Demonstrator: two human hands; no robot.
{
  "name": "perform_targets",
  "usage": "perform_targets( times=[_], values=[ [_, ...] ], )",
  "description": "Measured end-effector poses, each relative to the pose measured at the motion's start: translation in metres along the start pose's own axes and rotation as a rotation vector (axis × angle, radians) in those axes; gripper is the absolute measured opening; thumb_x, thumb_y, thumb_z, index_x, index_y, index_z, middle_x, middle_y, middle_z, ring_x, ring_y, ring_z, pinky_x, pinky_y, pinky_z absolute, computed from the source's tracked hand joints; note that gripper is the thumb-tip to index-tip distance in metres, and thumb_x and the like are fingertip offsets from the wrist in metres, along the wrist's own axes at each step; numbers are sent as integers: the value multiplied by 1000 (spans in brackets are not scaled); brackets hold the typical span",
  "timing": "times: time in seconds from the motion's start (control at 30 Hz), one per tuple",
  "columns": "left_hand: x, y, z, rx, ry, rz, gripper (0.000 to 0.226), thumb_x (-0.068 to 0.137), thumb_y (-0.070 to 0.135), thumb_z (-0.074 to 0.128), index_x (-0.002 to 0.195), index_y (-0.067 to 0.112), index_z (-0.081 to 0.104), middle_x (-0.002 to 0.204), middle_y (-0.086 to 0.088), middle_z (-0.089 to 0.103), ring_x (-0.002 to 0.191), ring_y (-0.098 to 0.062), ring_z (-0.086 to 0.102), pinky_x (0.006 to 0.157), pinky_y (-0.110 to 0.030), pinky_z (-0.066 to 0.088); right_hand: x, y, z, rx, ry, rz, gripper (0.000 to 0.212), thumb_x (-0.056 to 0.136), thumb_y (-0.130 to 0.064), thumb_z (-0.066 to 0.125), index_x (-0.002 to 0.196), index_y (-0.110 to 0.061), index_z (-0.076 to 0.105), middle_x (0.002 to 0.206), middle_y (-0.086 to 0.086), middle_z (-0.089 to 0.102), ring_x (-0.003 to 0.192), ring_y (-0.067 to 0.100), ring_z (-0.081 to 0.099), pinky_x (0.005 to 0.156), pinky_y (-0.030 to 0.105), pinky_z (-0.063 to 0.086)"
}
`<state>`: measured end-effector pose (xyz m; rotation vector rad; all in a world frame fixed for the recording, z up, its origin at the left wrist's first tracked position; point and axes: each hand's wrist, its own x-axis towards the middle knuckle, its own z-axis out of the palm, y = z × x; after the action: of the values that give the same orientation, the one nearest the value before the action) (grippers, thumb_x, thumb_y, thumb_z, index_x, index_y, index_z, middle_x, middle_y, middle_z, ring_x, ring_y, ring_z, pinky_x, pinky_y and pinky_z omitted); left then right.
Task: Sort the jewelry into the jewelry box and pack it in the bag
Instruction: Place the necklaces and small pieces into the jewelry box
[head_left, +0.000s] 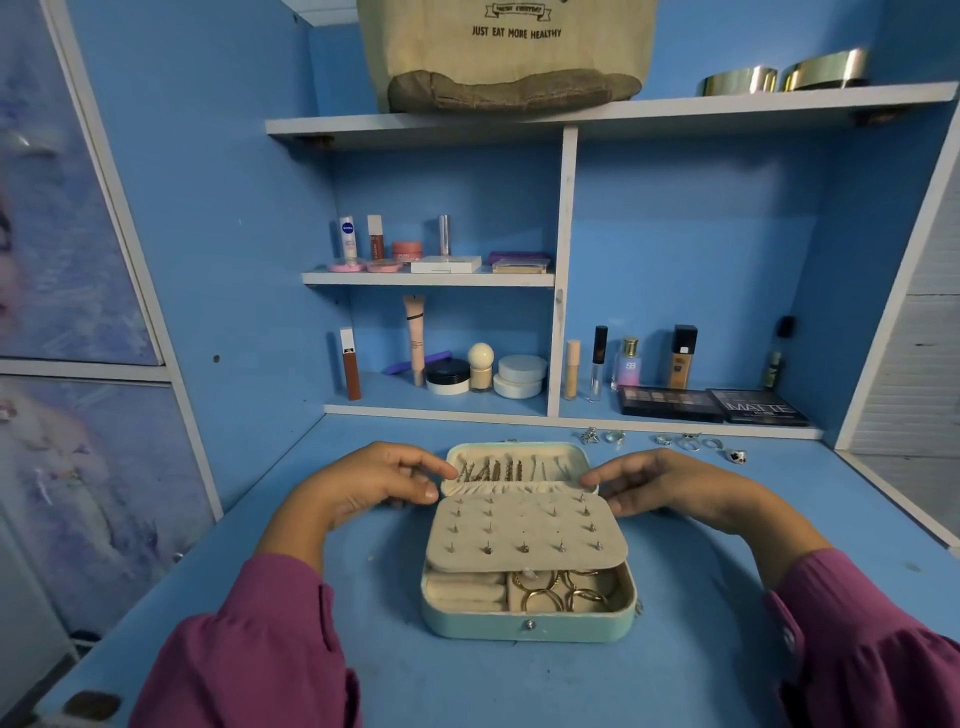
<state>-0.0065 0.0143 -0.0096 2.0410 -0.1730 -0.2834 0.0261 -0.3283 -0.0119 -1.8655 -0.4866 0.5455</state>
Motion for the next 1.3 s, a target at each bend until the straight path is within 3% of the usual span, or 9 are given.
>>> perform_targets(
  times=[0.1,0.23,0.5,0.63,0.8,0.93,1.1,1.23,1.3],
  values=[
    [-2,0,-1,-25,-52,12,39,80,-10,66,94,25,78,86,-11,67,84,-16,61,84,-27,48,1,1,0,-4,-1,-6,44,66,-4,79,109,-7,70,102,16,68,95,21,63,87,20,51],
    [-3,2,3,12,-41,6,40,78,-10,66,94,25,77,97,-14,71,90,-16,64,91,-21,51,1,0,3,16,19,-10,36,66,-5,73,102,-9,71,100,5,73,93,11,68,81,15,50],
    [2,2,7,6,56,-12,25,80,-1,70,101,13,75,100,-1,74,100,-11,67,85,-14,50,5,-2,6,17,79,-7,38,65,-12,73,103,-12,72,106,8,72,103,15,66,94,22,50],
    [5,1,9,-28,136,2,22,80,1,70,99,12,75,96,0,75,91,-6,68,76,-10,50,8,-1,9,21,152,-2,26,79,0,68,103,-11,72,103,10,73,98,15,67,85,19,53],
    [9,-1,12,-51,225,38,22,83,-1,67,91,17,75,89,6,74,84,-2,67,70,-9,50,12,-1,14,24,234,-6,24,84,2,65,103,-11,72,97,0,75,82,2,70,69,9,50],
    [7,-2,8,-12,168,36,31,84,-5,64,94,21,75,104,-13,71,96,-14,63,85,-16,52,12,-4,16,29,239,-2,25,85,2,63,103,-13,70,94,1,75,78,1,70,65,8,49],
    [1,-1,2,-145,-1,35,54,80,-22,53,90,25,78,103,-11,72,100,-15,65,86,-19,52,9,-4,17,-13,213,6,23,86,-5,65,105,-18,70,97,-4,74,84,-1,68,72,9,50],
    [-1,-1,-1,-188,-64,17,49,82,-21,51,105,16,72,110,-12,71,102,-15,66,87,-19,52,8,-5,16,-45,185,14,25,85,-11,66,106,-24,70,103,-7,73,98,3,66,91,19,49],
    [-1,-1,0,-161,-60,18,44,83,-16,54,105,17,72,110,-9,71,103,-15,65,87,-18,51,8,-5,17,-53,196,18,24,85,-12,66,104,-25,71,102,-9,73,98,3,65,90,18,48]
  ],
)
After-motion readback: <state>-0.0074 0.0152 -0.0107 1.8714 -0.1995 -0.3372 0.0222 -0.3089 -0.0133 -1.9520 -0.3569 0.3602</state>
